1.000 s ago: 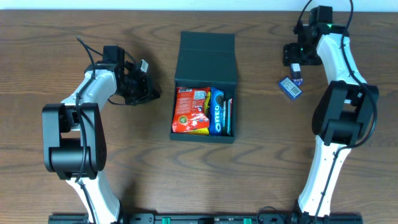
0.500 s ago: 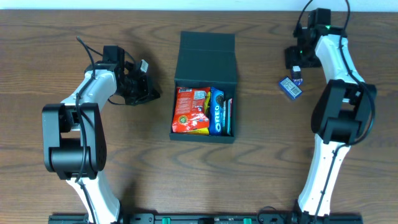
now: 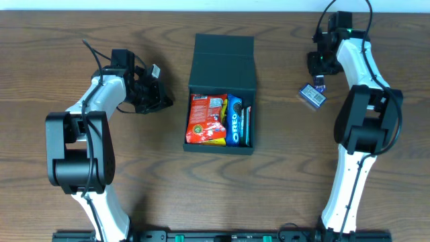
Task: Pack container
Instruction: 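Grasp the dark blue 49g bar with the right gripper, then lower the dark blue bar into the box's right edge and release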
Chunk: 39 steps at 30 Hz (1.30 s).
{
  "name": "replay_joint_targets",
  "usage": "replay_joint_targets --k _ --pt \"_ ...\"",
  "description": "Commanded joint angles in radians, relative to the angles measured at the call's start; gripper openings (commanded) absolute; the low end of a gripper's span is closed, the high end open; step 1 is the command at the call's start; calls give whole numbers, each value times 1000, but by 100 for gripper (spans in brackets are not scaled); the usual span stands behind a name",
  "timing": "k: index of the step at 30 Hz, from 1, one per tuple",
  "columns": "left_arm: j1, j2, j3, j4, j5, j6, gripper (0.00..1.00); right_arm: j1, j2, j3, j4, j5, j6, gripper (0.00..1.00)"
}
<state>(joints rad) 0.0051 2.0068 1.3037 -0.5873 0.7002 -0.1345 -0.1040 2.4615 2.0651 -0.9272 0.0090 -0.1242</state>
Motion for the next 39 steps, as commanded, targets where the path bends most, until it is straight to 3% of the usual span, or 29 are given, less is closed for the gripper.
replay_joint_targets --k 1,6,10,13,16,22,26,29,32,39 --pt "0 -20 2 -2 6 -4 6 7 23 4 -4 10 42 31" --pt "0 -20 2 -2 6 -3 6 8 14 98 -41 8 94 29" --pt "0 -20 2 -2 6 0 6 17 14 274 -144 1 108 26" --pt "0 -20 2 -2 5 0 6 40 14 446 -269 -15 113 19" --pt "0 -20 2 -1 -1 0 6 95 8 627 -448 -52 200 1" --pt "0 -20 2 16 -1 1 6 270 -3 803 -759 -51 406 1" --pt "0 -20 2 21 0 10 6 401 -21 806 -771 -172 401 1" --pt "0 -20 2 16 7 27 6 511 -53 805 -772 -10 405 2" --pt "0 -20 2 12 8 34 6 573 -113 777 -772 19 370 2" --pt "0 -20 2 27 7 70 6 569 -293 383 -765 115 380 2"
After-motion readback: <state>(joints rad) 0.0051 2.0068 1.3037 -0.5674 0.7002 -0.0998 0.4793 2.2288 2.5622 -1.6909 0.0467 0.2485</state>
